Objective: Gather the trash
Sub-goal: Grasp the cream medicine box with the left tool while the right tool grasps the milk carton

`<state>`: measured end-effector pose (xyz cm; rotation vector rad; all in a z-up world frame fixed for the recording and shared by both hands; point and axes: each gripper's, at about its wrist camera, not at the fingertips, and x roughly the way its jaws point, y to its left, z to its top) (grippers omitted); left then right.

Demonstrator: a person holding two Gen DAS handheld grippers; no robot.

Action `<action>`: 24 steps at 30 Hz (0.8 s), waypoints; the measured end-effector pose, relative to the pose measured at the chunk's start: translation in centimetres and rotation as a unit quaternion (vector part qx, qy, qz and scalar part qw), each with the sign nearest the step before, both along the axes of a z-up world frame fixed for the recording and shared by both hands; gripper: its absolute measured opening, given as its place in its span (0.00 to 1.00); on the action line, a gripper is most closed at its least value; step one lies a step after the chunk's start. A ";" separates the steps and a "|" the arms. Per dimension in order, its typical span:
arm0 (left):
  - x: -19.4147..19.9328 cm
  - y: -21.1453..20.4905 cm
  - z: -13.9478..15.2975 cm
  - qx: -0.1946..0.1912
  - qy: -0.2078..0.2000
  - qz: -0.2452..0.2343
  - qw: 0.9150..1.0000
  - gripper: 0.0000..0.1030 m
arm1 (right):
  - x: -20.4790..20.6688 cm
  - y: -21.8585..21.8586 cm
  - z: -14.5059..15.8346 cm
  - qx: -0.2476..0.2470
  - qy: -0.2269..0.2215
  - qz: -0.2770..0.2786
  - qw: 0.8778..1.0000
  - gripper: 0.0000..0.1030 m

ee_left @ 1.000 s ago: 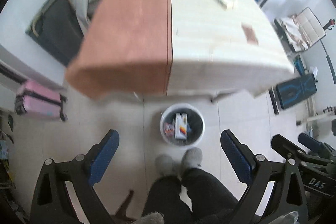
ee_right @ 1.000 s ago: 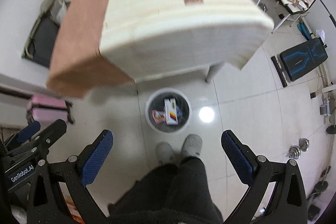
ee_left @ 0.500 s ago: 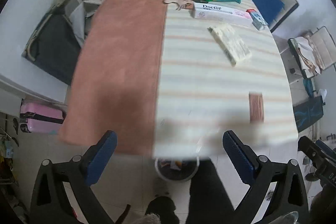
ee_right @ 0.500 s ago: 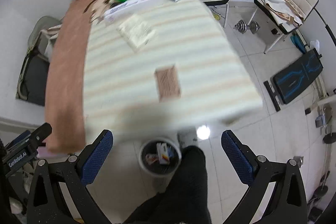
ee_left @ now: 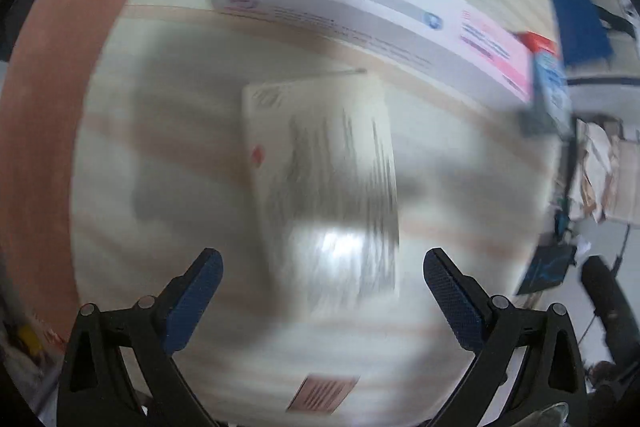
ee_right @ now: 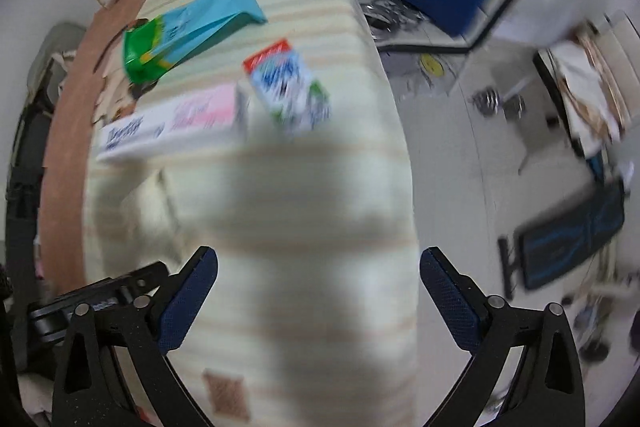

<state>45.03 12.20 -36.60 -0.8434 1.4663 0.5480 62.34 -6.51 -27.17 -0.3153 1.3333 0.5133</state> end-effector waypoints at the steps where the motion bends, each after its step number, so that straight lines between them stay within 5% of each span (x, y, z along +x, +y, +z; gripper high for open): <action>1: 0.3 0.3 -0.3 0.002 -0.002 0.004 1.000 0.93 | 1.5 0.9 -0.5 -0.003 0.001 0.012 1.000 0.97; 2: 0.5 0.5 -0.5 0.007 -0.001 0.006 1.000 0.70 | 2.6 1.7 -1.0 -0.005 0.001 0.022 1.000 0.97; 10: -1.8 2.2 0.8 0.099 0.020 -0.037 0.994 0.69 | 8.1 7.9 -4.5 -0.030 -0.003 0.099 0.995 0.90; 12: -2.3 3.1 0.9 0.110 0.025 -0.033 0.993 0.69 | 8.9 9.1 -5.4 -0.029 -0.002 0.107 0.994 0.72; 13: -2.4 3.4 1.0 0.115 0.026 -0.033 0.992 0.68 | 9.4 9.7 -6.0 -0.028 0.004 0.107 0.994 0.55; 24: -4.0 2.6 4.8 0.164 -0.005 -0.068 0.984 0.69 | 8.2 6.3 -5.0 0.027 0.019 0.025 0.999 0.53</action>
